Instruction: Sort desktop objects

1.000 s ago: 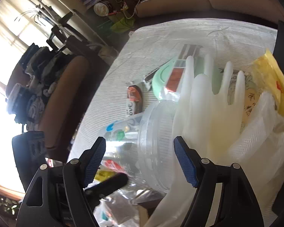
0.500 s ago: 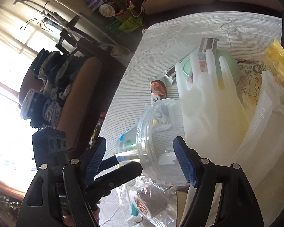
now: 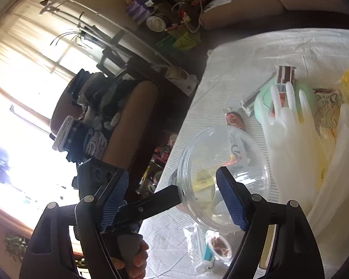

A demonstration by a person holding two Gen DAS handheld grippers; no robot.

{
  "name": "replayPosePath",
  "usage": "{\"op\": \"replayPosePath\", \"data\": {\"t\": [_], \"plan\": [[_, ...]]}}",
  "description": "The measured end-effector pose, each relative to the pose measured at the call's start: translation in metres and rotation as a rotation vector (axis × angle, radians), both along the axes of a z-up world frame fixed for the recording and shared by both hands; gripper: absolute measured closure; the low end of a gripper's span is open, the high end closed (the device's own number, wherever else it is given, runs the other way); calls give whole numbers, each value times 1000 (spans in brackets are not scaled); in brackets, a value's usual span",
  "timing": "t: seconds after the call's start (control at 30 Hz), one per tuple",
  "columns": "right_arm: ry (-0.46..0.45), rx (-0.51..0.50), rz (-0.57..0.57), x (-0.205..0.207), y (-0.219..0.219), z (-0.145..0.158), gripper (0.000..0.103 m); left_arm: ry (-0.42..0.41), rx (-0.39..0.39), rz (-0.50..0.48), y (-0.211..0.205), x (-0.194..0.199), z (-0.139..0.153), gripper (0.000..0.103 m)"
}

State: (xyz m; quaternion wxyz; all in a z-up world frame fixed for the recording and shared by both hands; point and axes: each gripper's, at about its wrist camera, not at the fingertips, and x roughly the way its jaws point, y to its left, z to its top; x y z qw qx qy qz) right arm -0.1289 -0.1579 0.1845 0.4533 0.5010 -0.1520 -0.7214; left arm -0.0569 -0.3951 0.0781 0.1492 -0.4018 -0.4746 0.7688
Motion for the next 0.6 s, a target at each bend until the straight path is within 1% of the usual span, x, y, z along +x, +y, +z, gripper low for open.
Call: {"op": "replayPosePath", "data": {"t": [0.1,0.17,0.23,0.33,0.43,0.6], "plan": [[54,-5,23,18,-1,21,22,38,37,-1,-4,3,9,0],[81,-15,19,30,5,33,22,66,56,-25,-1,4,15,0],[90,-32,1,36,20,42,22,84,44,-54,11,6,26,0],[122,-41,-43,47,51,56,21,112,2,-138,43,6,45,0],[149,-27,-91,64,88,67,21,114,13,-226,77,9,52,1],[107,-27,-211,99,170,62,21,76,4,-400,152,22,50,1]]}}
